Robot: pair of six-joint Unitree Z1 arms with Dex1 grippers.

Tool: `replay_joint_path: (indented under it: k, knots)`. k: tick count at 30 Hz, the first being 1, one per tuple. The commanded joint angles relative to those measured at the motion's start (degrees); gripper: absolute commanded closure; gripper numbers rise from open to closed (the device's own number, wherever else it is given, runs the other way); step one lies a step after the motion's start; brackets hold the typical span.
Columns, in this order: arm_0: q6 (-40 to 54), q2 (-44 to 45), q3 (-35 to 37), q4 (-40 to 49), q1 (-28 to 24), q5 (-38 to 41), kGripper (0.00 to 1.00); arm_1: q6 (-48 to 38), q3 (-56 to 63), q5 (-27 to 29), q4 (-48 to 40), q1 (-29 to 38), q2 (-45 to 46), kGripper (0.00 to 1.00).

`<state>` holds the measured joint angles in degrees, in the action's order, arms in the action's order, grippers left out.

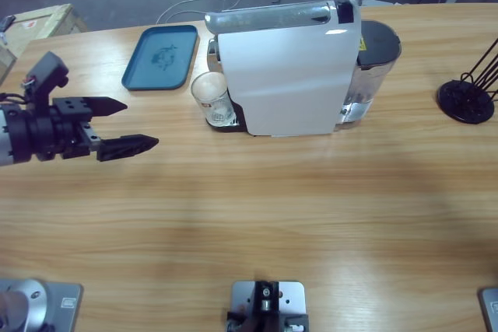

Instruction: Pour coffee

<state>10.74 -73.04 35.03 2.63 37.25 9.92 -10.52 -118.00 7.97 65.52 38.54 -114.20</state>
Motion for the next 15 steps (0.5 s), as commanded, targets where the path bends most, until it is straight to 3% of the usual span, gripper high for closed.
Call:
replay_joint_path:
  k: [1,15]
  knots:
    - [-0.64,-1.67,-2.07,-0.70,0.45,0.82,0.013,0.85,1.42,-1.02,-0.39,0.66,-4.01,1.000]
    - [-0.64,-1.67,-2.50,-1.29,0.45,0.80,0.013,0.83,4.44,-1.44,-1.27,1.33,-4.54,1.000]
